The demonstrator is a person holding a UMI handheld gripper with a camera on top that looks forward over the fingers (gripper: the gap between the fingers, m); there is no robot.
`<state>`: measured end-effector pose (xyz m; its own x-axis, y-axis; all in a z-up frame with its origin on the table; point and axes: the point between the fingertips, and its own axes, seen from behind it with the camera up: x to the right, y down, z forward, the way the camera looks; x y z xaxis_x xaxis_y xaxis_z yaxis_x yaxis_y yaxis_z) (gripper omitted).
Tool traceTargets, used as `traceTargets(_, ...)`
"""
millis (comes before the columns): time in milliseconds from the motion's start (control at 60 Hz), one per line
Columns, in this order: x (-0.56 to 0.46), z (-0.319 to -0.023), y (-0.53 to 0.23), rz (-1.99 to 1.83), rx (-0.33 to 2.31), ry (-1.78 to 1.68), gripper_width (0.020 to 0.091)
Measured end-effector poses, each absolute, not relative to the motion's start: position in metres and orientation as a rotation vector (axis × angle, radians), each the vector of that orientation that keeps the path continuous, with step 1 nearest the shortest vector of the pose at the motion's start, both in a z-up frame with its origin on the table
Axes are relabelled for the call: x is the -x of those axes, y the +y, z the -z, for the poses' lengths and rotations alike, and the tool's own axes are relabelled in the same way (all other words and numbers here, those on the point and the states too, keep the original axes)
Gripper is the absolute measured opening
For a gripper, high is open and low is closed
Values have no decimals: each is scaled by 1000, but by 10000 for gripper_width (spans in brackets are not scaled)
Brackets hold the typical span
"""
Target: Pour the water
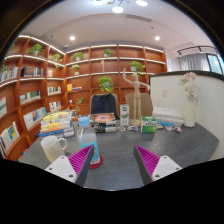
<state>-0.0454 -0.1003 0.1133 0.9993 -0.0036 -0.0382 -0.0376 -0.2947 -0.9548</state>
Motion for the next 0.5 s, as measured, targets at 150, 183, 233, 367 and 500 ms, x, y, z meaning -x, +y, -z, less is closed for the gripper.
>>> traceTargets(150, 21, -135, -118, 48, 1843, 16, 815)
traceTargets(183, 19, -139, -121, 56, 1836, 13, 813)
traceTargets(233, 17, -143, -125, 57, 1831, 11, 811)
traceTargets(367, 12, -149, -129, 46, 1820, 22, 813)
traceTargets(500, 13, -148, -128, 26, 1815, 34, 811)
